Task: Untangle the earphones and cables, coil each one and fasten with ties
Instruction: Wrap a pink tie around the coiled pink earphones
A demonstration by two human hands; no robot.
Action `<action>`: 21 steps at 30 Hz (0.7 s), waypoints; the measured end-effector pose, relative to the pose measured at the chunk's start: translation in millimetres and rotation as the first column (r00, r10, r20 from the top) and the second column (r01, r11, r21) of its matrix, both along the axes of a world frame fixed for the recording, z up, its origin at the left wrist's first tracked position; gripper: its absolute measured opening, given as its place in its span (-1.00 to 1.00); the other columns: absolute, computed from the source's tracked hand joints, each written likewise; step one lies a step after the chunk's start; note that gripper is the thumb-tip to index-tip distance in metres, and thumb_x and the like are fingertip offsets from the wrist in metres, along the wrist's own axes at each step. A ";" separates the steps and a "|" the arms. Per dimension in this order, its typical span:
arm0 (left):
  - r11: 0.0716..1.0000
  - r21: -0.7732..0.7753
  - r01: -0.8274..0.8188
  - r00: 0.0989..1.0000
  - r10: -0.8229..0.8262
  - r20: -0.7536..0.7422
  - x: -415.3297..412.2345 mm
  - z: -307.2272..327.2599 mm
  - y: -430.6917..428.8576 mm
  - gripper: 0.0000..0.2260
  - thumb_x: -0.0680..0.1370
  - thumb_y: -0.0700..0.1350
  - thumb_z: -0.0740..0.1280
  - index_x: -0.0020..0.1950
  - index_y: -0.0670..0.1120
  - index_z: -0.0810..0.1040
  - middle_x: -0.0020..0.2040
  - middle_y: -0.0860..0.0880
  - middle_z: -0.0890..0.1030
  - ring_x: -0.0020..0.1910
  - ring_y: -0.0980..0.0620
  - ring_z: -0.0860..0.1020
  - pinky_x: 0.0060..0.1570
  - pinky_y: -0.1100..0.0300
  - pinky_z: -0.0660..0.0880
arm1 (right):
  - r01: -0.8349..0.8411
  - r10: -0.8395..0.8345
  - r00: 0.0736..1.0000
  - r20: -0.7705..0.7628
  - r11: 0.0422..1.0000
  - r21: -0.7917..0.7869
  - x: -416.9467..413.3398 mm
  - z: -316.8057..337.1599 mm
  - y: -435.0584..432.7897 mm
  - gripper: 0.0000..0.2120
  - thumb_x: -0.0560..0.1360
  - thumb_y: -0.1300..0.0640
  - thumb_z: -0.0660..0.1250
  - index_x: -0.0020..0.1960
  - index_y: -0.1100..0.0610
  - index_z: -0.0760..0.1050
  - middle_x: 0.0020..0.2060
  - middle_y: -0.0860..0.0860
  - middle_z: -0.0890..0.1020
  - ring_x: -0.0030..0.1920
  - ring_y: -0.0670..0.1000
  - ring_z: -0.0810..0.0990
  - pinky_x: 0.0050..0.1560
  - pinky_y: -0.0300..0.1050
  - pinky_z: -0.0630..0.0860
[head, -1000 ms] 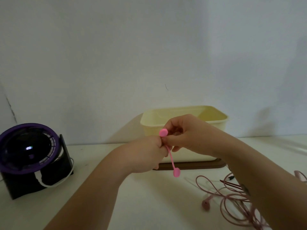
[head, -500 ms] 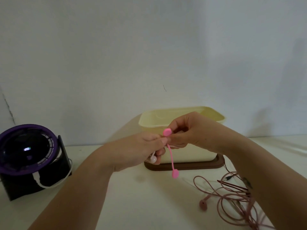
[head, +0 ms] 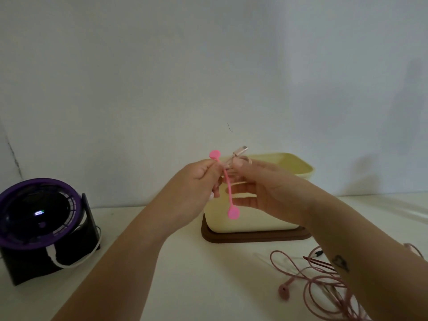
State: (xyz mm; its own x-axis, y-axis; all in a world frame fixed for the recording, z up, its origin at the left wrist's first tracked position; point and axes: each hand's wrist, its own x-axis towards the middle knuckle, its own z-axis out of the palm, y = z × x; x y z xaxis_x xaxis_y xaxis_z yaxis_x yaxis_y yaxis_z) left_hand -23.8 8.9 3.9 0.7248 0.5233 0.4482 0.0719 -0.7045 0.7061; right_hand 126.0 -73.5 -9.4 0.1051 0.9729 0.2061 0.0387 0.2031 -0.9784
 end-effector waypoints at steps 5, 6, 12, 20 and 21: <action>0.992 0.101 -0.075 0.995 0.068 0.075 -0.7 2.5 -4.9 -0.67 0.63 -0.03 0.07 -0.30 -0.07 0.40 -0.50 0.18 0.44 -0.46 0.22 0.37 -0.38 0.37 0.28 | -0.087 0.092 0.994 0.061 0.994 -0.072 -10.6 -4.2 -1.8 -0.85 0.37 0.11 0.42 -0.14 0.13 0.49 -0.19 0.04 0.67 -0.07 -0.01 0.62 0.14 -0.02 0.50; 0.992 0.105 -0.065 0.995 0.057 0.080 -0.8 3.4 -6.5 -0.67 0.63 -0.04 0.07 -0.31 -0.05 0.40 -0.50 0.18 0.43 -0.45 0.22 0.36 -0.38 0.38 0.28 | -0.108 0.109 0.994 0.017 0.992 -0.070 -9.7 -4.3 -2.5 -0.91 0.38 0.16 0.40 -0.18 0.13 0.50 -0.25 0.04 0.66 -0.12 -0.01 0.63 0.17 0.02 0.50; 0.998 -0.055 -0.013 0.988 0.022 0.156 -2.5 10.7 -15.6 -0.65 0.58 -0.09 0.13 -0.41 -0.14 0.32 -0.45 -0.02 0.37 -0.51 0.17 0.27 -0.50 0.41 0.22 | -0.185 0.162 0.956 -0.246 0.980 -0.075 1.8 0.5 -9.6 -0.94 0.43 0.34 0.31 -0.13 0.24 0.54 -0.34 0.11 0.54 -0.26 0.07 0.67 -0.08 0.01 0.65; 0.996 0.002 0.091 0.970 -0.089 0.228 9.7 -0.9 -33.1 -0.74 0.47 -0.01 0.11 -0.42 -0.01 0.28 -0.44 0.03 0.25 -0.41 0.04 0.20 -0.38 0.15 0.19 | -0.130 0.130 0.991 -0.027 0.991 0.002 17.7 6.9 -14.8 -0.81 0.35 0.34 0.34 -0.16 0.13 0.66 -0.26 0.01 0.64 -0.24 -0.09 0.57 -0.23 -0.24 0.57; 0.992 -0.013 0.123 0.966 -0.116 0.229 10.9 -3.0 -34.7 -0.75 0.48 -0.01 0.11 -0.39 -0.01 0.32 -0.42 0.03 0.27 -0.40 0.03 0.21 -0.35 0.13 0.20 | -0.141 0.141 0.990 -0.003 0.990 0.008 18.9 7.7 -16.2 -0.81 0.35 0.33 0.32 -0.17 0.13 0.66 -0.26 0.00 0.64 -0.24 -0.10 0.59 -0.22 -0.24 0.57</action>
State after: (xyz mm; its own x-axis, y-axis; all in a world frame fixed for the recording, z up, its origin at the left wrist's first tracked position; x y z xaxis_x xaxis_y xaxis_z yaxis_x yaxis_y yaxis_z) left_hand -12.9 -25.8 0.9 0.6632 0.4529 0.5958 -0.1763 -0.6791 0.7126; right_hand 144.8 -89.8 -1.7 -0.0322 0.9765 0.2131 0.0057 0.2134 -0.9769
